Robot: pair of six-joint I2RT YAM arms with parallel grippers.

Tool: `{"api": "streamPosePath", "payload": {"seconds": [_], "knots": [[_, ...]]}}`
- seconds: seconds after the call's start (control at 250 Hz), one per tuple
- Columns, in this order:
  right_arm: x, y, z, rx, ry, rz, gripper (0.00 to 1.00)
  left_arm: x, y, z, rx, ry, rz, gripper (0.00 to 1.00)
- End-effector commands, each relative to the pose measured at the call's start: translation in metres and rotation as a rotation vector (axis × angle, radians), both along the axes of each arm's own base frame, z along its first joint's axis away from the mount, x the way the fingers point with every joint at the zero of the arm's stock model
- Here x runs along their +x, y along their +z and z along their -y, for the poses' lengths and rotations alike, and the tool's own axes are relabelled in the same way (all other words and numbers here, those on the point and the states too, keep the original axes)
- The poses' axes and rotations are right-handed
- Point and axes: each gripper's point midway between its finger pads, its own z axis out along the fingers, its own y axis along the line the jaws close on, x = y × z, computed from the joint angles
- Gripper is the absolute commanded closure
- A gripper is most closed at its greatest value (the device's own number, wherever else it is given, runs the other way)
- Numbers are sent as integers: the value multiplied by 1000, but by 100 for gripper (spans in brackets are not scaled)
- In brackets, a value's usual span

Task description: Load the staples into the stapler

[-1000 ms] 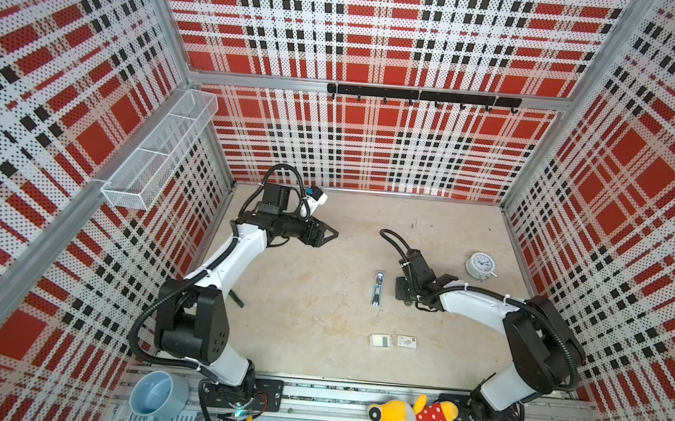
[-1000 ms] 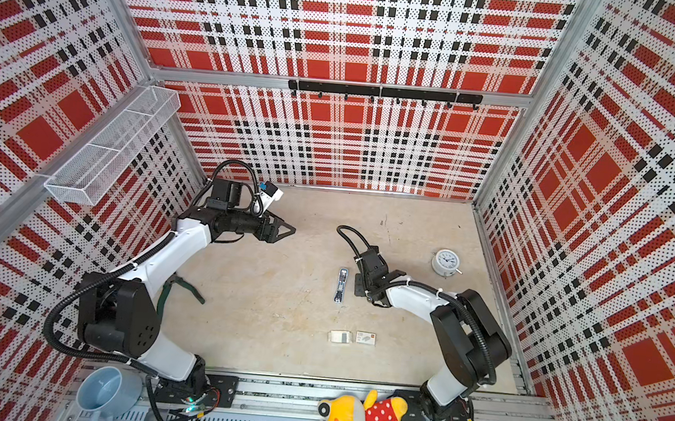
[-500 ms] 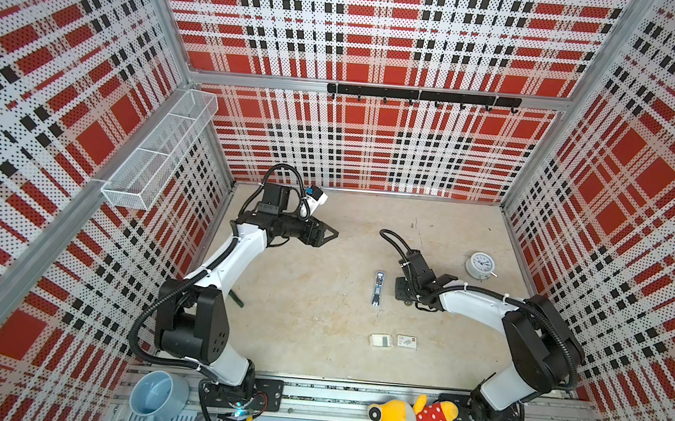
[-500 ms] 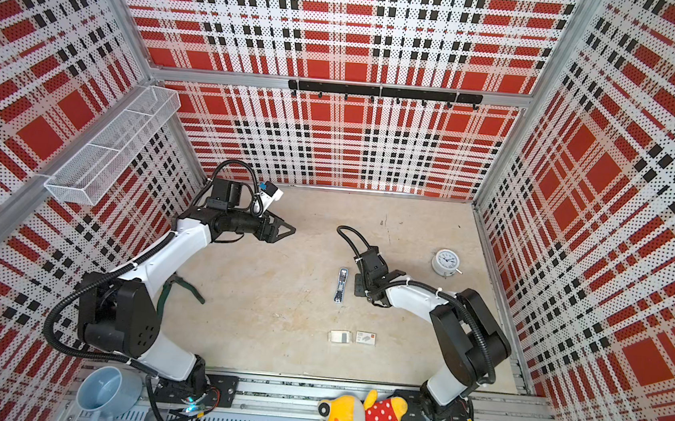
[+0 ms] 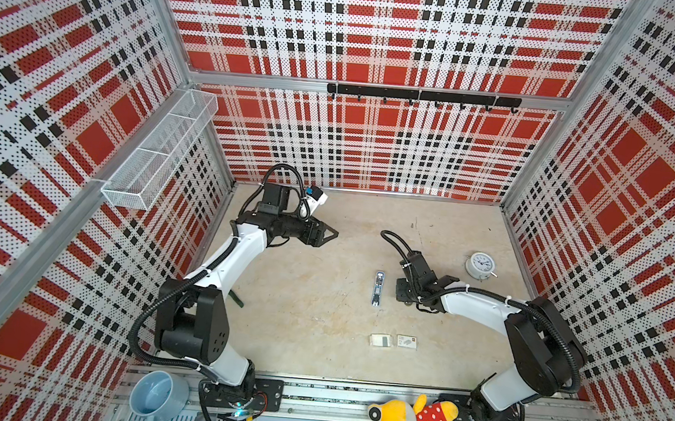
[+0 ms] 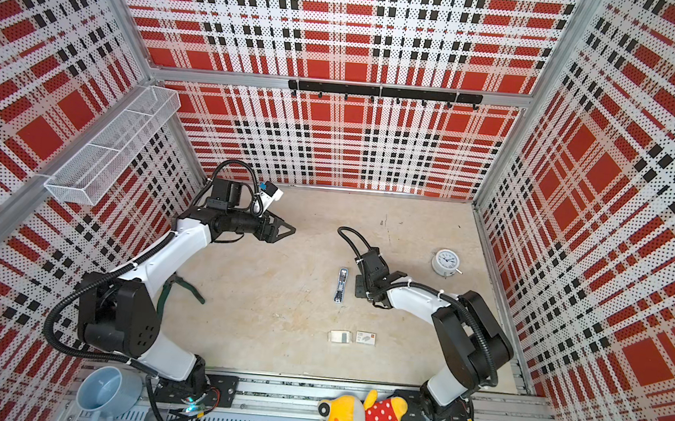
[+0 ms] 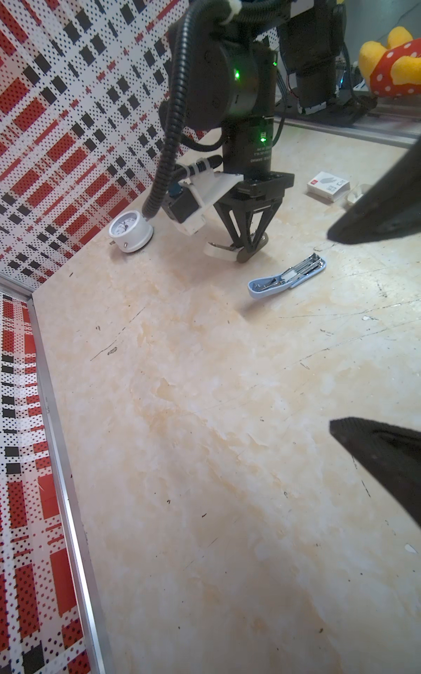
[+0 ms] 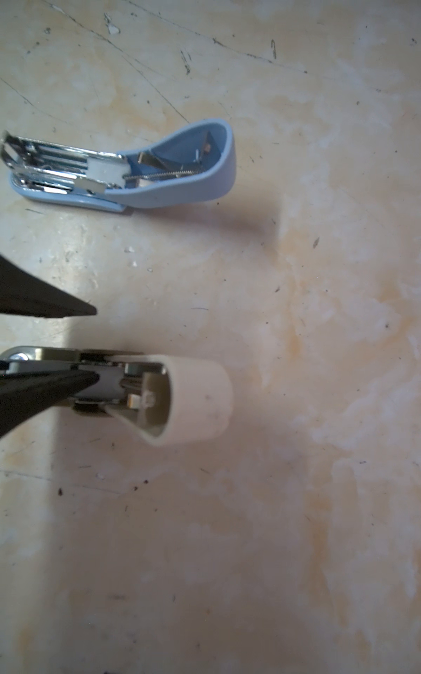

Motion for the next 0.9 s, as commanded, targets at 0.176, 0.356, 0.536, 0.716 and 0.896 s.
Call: {"api": "streamPosePath", "payload": {"seconds": [0.176, 0.356, 0.536, 0.716, 0.896], "knots": [[-16, 54, -11, 73, 40, 52, 74, 4, 18, -6, -4, 31, 51, 22], [-69, 67, -35, 40, 122, -49, 75, 7, 20, -8, -4, 49, 66, 22], [-134, 52, -55, 104, 120, -188, 76, 6, 20, -6, -27, 39, 58, 22], [-169, 41, -73, 111, 119, -232, 76, 9, 17, -4, -40, 37, 42, 22], [-178, 18, -87, 80, 119, -271, 77, 10, 11, -3, -44, 37, 18, 22]]}}
